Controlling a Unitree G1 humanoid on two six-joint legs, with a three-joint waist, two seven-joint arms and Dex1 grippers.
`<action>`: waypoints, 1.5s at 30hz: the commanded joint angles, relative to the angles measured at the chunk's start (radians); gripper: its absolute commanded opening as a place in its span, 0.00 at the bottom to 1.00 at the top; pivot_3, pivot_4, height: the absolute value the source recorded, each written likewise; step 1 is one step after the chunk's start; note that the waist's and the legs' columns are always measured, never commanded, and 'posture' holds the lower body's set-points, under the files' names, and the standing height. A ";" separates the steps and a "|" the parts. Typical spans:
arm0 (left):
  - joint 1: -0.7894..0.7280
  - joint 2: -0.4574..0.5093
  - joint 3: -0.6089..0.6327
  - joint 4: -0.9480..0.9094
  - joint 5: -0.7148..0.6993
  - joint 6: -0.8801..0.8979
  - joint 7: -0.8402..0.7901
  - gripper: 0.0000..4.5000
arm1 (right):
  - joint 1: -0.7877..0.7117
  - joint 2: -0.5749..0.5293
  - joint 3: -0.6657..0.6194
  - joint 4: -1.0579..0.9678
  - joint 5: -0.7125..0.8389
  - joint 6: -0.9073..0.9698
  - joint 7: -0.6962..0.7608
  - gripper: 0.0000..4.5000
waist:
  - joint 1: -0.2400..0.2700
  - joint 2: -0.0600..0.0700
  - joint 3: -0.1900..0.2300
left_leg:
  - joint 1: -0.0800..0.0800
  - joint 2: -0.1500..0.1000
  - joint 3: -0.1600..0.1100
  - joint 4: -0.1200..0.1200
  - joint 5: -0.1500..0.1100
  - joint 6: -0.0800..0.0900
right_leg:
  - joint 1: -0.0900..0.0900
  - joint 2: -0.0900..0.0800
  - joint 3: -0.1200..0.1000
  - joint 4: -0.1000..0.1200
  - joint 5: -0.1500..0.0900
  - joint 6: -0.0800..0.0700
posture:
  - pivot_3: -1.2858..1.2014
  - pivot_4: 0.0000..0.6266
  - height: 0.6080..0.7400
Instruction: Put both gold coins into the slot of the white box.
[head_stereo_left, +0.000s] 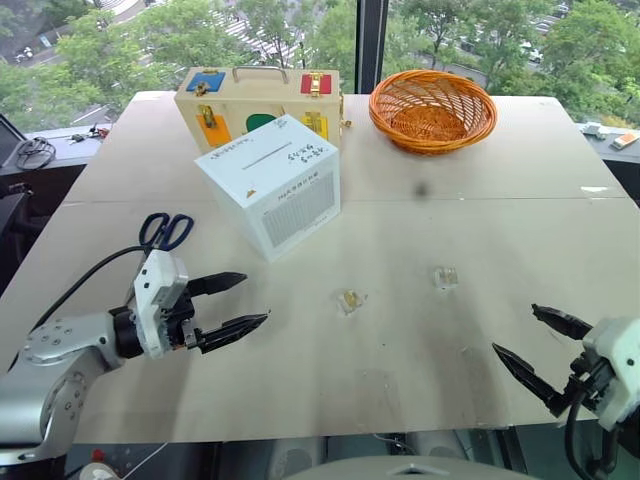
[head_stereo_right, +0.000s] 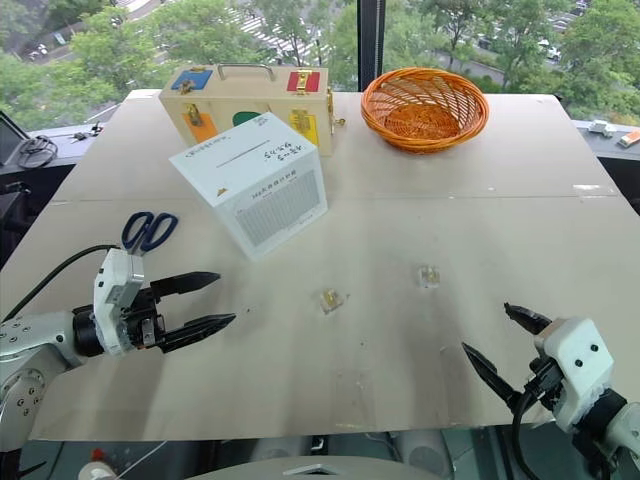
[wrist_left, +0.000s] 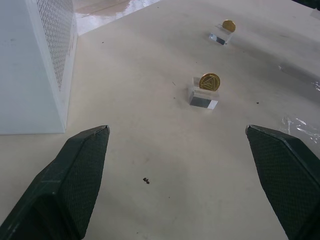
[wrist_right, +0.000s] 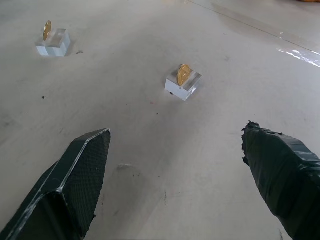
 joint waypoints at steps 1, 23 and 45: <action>-0.031 0.004 -0.048 -0.023 0.009 -0.053 -0.031 0.99 | -0.048 0.016 0.072 -0.074 -0.081 0.047 -0.138 1.00 | 0.000 0.000 0.000 | 0.000 0.000 0.000 0.000 0.000 0.000 | 0.000 0.000 0.000 0.000 0.000 0.000 | 0.52 0.24 1.00; -0.202 -0.028 -0.201 -0.122 -0.045 -0.072 -0.010 1.00 | -0.743 0.223 0.526 0.029 -0.165 0.778 -0.656 0.31 | -0.005 0.000 0.001 | -0.003 -0.002 0.002 -0.001 0.000 0.001 | -0.001 0.005 -0.001 -0.001 0.002 -0.004 | 0.52 0.24 1.00; -0.243 -0.020 -0.226 -0.156 -0.083 -0.007 0.052 1.00 | -0.777 0.240 0.504 0.018 -0.188 0.831 -0.640 0.01 | -0.006 0.000 0.001 | -0.002 -0.002 0.002 -0.001 0.000 0.001 | -0.001 0.006 -0.001 0.000 0.001 -0.001 | 0.52 0.24 1.00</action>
